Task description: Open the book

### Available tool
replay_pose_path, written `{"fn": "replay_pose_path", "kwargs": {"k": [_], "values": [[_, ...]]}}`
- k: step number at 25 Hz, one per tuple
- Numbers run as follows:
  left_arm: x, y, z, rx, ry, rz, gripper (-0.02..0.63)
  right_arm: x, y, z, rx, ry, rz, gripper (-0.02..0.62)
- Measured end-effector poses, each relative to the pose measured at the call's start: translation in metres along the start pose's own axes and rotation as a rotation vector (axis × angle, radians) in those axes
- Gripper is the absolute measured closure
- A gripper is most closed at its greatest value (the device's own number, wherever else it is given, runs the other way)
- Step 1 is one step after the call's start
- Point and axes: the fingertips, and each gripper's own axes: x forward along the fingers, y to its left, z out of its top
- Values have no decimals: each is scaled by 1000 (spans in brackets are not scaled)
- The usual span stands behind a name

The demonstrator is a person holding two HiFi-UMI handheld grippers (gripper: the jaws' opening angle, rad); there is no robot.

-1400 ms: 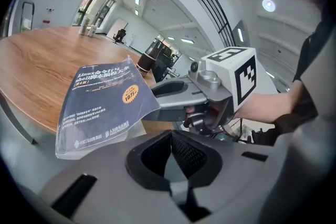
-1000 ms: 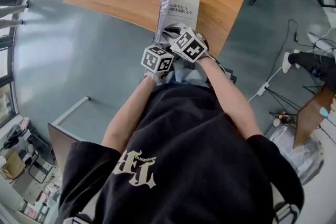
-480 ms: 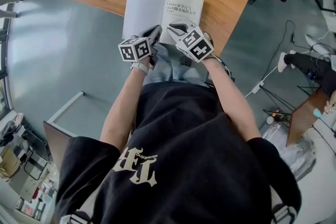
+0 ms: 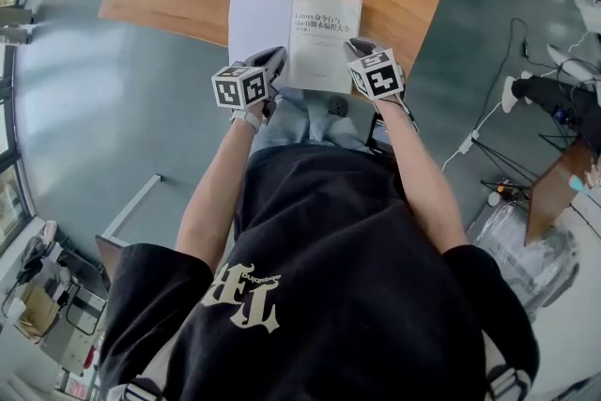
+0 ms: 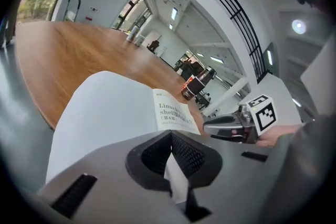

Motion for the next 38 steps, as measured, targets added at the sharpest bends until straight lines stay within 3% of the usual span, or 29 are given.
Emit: {"fn": "replay_pose_path", "kwargs": {"k": [5, 12, 20, 27, 33, 38], "values": [[9, -10, 11, 104, 67, -49, 598, 5, -45, -19, 199, 32, -111, 585], [11, -10, 22, 142, 111, -78, 598, 14, -45, -25, 244, 60, -109, 601], [10, -5, 20, 152, 128, -83, 598, 21, -39, -24, 123, 122, -179, 606], [5, -8, 18, 154, 119, -81, 598, 18, -29, -20, 39, 149, -191, 606], [0, -8, 22, 157, 99, -76, 598, 26, -7, -15, -12, 152, -148, 606], [-13, -12, 39, 173, 54, -73, 598, 38, 21, 0, -10, 116, -62, 606]]}}
